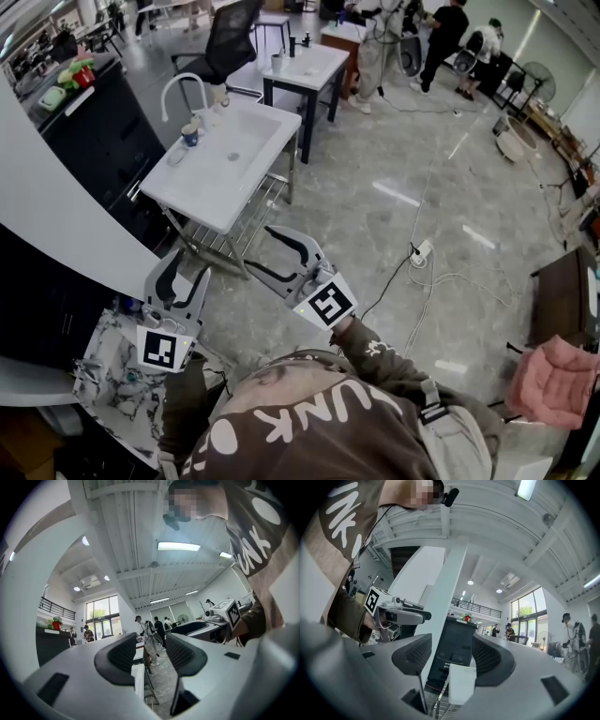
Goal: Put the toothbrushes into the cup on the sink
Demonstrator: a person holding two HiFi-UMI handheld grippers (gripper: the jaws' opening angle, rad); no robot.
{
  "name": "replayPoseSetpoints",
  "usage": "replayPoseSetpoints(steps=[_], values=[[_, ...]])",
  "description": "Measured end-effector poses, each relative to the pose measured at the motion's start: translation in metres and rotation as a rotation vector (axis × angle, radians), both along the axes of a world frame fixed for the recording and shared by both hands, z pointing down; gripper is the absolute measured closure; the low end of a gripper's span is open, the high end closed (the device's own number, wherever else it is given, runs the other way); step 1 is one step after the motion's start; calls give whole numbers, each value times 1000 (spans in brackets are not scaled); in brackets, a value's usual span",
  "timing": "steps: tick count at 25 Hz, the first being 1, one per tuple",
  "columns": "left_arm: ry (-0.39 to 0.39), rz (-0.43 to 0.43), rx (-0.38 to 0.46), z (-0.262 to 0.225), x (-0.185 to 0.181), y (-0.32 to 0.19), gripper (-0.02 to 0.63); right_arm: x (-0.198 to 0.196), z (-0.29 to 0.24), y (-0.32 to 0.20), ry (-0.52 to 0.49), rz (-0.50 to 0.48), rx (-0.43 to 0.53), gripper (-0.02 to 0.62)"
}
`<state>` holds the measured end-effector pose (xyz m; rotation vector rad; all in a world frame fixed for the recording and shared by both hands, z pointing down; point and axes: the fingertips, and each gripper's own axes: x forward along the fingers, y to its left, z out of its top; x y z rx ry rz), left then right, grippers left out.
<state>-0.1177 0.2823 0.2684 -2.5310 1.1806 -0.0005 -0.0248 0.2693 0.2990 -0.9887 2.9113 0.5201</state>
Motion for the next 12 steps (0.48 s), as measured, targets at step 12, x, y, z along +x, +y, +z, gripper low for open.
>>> replayPoseSetpoints(steps=[12], values=[[16,2,40,-3,-10,3,417,-8,3,3,9,10,1,333]])
